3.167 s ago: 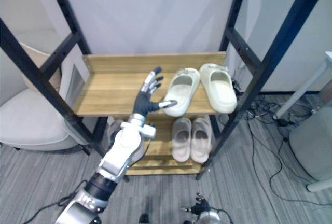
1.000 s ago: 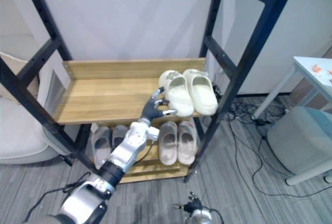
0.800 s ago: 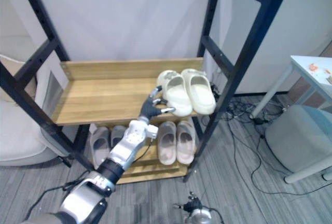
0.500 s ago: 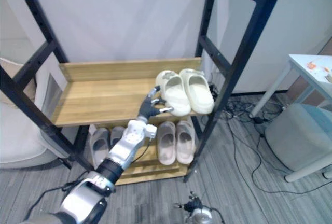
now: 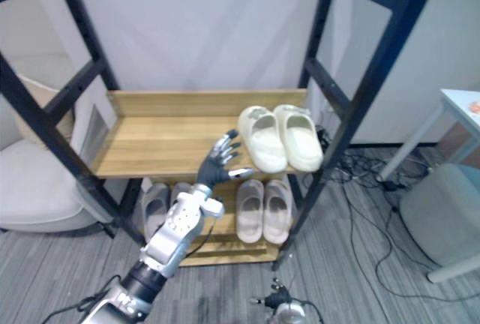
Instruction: Organize the slippers on the shoe rack
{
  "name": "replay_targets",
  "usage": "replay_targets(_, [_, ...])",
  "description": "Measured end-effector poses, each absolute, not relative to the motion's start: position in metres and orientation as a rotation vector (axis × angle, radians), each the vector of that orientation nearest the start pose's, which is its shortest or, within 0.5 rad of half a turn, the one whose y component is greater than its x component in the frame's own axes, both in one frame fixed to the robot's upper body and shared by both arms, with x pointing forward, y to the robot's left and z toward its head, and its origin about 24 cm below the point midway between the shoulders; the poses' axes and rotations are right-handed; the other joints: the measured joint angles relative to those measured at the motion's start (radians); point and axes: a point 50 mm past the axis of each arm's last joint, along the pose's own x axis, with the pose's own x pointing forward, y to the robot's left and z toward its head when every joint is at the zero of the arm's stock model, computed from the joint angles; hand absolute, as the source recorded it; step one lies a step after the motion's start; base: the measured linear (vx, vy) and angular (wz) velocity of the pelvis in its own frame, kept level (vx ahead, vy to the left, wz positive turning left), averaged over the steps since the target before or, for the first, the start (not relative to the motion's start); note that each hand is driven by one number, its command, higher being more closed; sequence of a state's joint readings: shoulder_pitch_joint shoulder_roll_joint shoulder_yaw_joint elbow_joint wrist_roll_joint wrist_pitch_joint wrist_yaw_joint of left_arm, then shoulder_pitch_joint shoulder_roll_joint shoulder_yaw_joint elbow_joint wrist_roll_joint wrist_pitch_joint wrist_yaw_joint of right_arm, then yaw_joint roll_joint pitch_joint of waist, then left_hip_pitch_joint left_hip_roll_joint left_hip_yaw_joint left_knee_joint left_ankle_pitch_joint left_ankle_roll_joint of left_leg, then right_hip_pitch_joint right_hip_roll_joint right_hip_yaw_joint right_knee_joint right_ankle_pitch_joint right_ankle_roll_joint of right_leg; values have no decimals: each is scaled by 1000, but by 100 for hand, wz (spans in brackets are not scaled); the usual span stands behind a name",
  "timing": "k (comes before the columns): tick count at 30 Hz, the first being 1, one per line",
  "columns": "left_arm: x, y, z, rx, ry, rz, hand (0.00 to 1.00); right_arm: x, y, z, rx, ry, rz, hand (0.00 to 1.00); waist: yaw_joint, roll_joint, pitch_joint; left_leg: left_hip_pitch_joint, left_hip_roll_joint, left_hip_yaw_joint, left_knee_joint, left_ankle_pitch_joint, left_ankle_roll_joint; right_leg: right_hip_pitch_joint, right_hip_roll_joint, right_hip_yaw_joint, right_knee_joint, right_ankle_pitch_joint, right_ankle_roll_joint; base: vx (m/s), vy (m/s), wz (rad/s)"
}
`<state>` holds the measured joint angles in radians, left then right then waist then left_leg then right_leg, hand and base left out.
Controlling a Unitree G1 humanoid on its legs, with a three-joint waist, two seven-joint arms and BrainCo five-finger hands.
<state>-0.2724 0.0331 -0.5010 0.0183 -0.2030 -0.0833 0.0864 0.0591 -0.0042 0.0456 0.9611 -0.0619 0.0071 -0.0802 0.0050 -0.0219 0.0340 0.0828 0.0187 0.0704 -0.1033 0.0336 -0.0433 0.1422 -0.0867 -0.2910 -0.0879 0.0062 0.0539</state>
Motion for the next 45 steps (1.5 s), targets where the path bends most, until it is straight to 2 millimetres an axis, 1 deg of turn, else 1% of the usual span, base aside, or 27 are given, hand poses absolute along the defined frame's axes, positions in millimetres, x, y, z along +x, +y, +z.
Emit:
replay_targets(2, [251, 15, 104, -174, -251, -573, 0, 121, -148, -155, -121, 1027, -1, 0, 4, 2, -1, 4, -2, -3, 0, 0, 0, 0, -2, 0, 10, -7, 1, 9, 2, 5])
replay_targets(3, [247, 14, 101, -184, -241, -591, 0, 125, -147, -153, -126, 1016, 6, 0, 3, 2, -1, 7, -3, -3, 0, 1, 1, 2, -3, -2, 16, -12, 5, 30, 2, 6])
replay_targets(6, [232, 12, 80, -227, -152, -637, 0, 127, -143, -153, -138, 1012, 29, 0, 1, 4, -2, 16, -8, -20, 0, 1, 2, 13, -6, -11, 21, -19, 10, 17, -1, 11])
replay_targets(8, [222, 16, 64, -245, -79, -634, 0, 126, -142, -154, -140, 1015, 34, 0, 2, 4, -3, 24, -10, -27, 0, 1, 2, 18, -8, -22, 25, -26, 10, -20, -5, 15])
replay_targets(10, [215, 20, 41, -243, 15, -621, 0, 125, -141, -154, -143, 1019, 38, 0, 5, 7, -5, 25, -9, -30, 0, 1, 2, 18, -8, -26, 34, -33, 9, -36, -7, 9])
replay_targets(12, [205, 30, 4, -225, 172, -576, 0, 124, -140, -155, -146, 1025, 48, 0, 8, 9, -5, 25, -7, -30, 0, 2, 2, 17, -7, -27, 34, -34, 7, -31, -11, 0])
replay_targets(13, [201, 35, -11, -210, 238, -553, 0, 124, -140, -155, -146, 1022, 48, 0, 8, 9, -5, 25, -7, -30, 0, 2, 3, 17, -6, -28, 35, -34, 7, 0, 0, 0])
replay_targets(14, [195, 43, -32, -190, 334, -516, 0, 125, -140, -155, -146, 1018, 48, 0, 8, 8, -5, 26, -6, -30, 0, 2, 3, 16, -6, -28, 37, -36, 6, 0, 0, 0])
replay_targets(16, [185, 58, -60, -130, 460, -460, 0, 125, -140, -155, -146, 1015, 46, 0, 7, 7, -4, 28, -5, -37, 0, 2, 2, 16, -5, -28, 43, -38, 7, 0, 0, 0])
replay_targets(17, [178, 68, -75, -89, 527, -426, 0, 125, -140, -155, -147, 1012, 44, 0, 7, 5, -3, 29, -5, -39, 0, 2, 2, 16, -5, -28, 47, -42, 6, -11, -6, 5])
replay_targets(21, [159, 106, -113, 37, 706, -287, 0, 124, -141, -155, -148, 1010, 37, 0, 7, -5, 4, 29, -7, -44, 0, 2, 2, 17, -6, -27, 48, -45, 7, -5, -2, 3])
replay_targets(23, [149, 122, -126, 90, 779, -220, 0, 124, -141, -154, -147, 1005, 33, 0, 7, -7, 5, 29, -9, -47, 0, 2, 3, 17, -6, -26, 48, -45, 7, 0, 0, 0])
replay_targets(24, [142, 134, -132, 115, 822, -171, 0, 125, -143, -154, -141, 1002, 21, 0, 7, -8, 6, 29, -11, -49, 0, 2, 3, 17, -6, -26, 48, -46, 7, 0, 0, 0])
replay_targets(25, [140, 137, -134, 123, 836, -160, 0, 125, -143, -154, -141, 1002, 19, 0, 7, -8, 6, 29, -11, -49, 0, 2, 3, 17, -6, -26, 48, -46, 7, 11, 4, 4])
replay_targets(26, [132, 150, -141, 148, 881, -98, 0, 124, -144, -155, -143, 1004, 14, 0, 7, -10, 10, 29, -12, -51, 0, 2, 3, 17, -7, -26, 49, -46, 8, 6, 4, 3])
replay_targets(28, [123, 165, -146, 161, 928, -20, 0, 124, -144, -155, -143, 1007, 11, 0, 7, -13, 20, 29, -12, -52, 0, 2, 3, 17, -7, -27, 50, -46, 8, -1, 1, 2])
replay_targets(31, [116, 178, -149, 205, 959, 44, 0, 125, -145, -155, -144, 1008, 7, 0, 8, -13, 25, 31, -13, -52, 0, 1, 4, 17, -9, -26, 52, -47, 8, 0, 0, 0])
replay_targets(34, [110, 184, -150, 208, 977, 90, 0, 126, -149, -155, -133, 1007, -17, 0, 8, -8, 34, 37, -16, -52, 0, 1, 4, 16, -15, -23, 68, -61, 10, 0, 0, 0])
replay_targets(37, [107, 186, -151, 199, 985, 122, 0, 126, -150, -155, -132, 1008, -23, 0, 8, -4, 36, 42, -16, -51, 0, -1, 5, 15, -17, -20, 77, -71, 14, 0, 0, 0])
replay_targets(39, [107, 186, -151, 193, 985, 130, 0, 126, -151, -155, -134, 1008, -22, 0, 8, 2, 40, 40, -15, -49, 0, -2, 5, 8, -17, -14, 84, -75, 14, -3, 2, -5])
replay_targets(45, [105, 186, -152, 174, 991, 151, 0, 129, -153, -154, -149, 999, -19, 0, 10, 2, 40, 39, -16, -29, 0, -12, 7, -5, -18, 5, 85, -74, 13, 14, 7, -11])
